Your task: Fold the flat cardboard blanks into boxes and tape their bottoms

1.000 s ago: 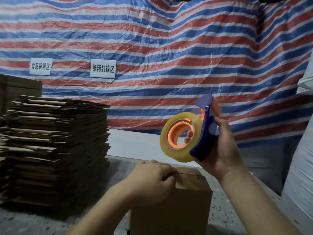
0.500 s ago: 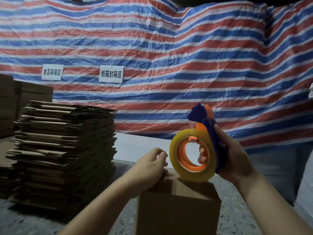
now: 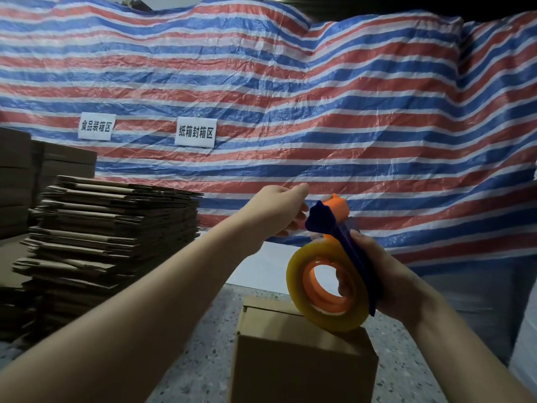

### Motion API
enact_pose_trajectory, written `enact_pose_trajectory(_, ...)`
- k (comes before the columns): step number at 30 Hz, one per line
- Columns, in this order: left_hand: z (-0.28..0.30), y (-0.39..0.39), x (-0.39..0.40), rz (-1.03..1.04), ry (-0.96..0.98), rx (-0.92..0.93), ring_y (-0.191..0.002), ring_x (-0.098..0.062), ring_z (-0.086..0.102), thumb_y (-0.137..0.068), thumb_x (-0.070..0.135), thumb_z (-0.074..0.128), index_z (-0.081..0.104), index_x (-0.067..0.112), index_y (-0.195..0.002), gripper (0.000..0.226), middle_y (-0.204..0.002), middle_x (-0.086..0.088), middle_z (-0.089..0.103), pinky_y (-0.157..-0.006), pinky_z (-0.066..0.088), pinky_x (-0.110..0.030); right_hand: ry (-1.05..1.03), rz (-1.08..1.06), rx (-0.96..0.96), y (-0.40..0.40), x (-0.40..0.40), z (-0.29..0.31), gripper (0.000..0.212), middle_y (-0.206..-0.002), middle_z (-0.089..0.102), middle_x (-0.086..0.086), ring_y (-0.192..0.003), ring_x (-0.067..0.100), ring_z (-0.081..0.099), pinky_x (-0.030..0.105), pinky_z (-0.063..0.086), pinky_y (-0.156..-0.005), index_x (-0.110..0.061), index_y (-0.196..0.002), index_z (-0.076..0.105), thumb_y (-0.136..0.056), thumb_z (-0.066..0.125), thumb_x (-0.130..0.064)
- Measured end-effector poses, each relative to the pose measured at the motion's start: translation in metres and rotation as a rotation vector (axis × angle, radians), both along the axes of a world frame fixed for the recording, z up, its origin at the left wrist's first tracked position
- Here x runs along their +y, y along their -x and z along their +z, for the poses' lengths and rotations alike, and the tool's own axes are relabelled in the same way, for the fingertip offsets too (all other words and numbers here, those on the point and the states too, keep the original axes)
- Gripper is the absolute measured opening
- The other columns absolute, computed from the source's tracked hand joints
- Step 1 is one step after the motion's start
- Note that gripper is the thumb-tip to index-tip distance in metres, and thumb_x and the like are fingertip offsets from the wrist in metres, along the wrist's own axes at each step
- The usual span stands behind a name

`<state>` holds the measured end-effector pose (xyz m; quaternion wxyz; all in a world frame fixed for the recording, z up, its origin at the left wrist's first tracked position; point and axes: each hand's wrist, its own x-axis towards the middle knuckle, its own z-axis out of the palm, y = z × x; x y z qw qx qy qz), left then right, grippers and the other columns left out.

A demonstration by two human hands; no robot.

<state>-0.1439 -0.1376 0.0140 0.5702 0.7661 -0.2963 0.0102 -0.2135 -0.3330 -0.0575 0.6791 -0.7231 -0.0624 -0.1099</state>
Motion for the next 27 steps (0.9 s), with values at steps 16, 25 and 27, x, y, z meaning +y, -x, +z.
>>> enact_pose_trajectory(16, 0.024, -0.007, 0.01, -0.097, -0.212, 0.126, -0.074, -0.013, 0.071, -0.094, 0.028, 0.065, 0.07, 0.015, -0.094, 0.014, -0.087, -0.003, 0.076, -0.059, 0.057, -0.024, 0.081, -0.018, -0.002, 0.003, 0.005, 0.007, 0.07, -0.103, 0.067, 0.018, -0.084, 0.027, 0.066, 0.037, 0.056, -0.072, -0.019, -0.118, 0.072, -0.069, 0.07, -0.069)
enact_pose_trajectory(25, 0.019, -0.008, 0.012, 0.028, -0.111, 0.087, -0.061, -0.01, 0.067, -0.094, 0.023, 0.065, 0.069, 0.013, -0.09, 0.012, -0.069, 0.0, 0.071, -0.056, 0.054, -0.021, 0.134, 0.038, 0.008, 0.003, 0.006, 0.017, 0.07, -0.086, 0.07, 0.01, -0.074, 0.022, 0.069, 0.031, 0.056, -0.065, -0.021, -0.104, 0.076, -0.06, 0.079, -0.075)
enact_pose_trajectory(27, 0.016, -0.008, 0.014, 0.022, -0.087, 0.088, -0.066, -0.011, 0.066, -0.091, 0.028, 0.07, 0.07, 0.014, -0.09, 0.015, -0.07, 0.001, 0.07, -0.058, 0.054, -0.021, 0.149, 0.028, 0.025, 0.003, 0.006, 0.02, 0.058, -0.086, 0.071, 0.008, -0.074, 0.021, 0.07, 0.032, 0.057, -0.066, -0.025, -0.099, 0.077, -0.067, 0.073, -0.073)
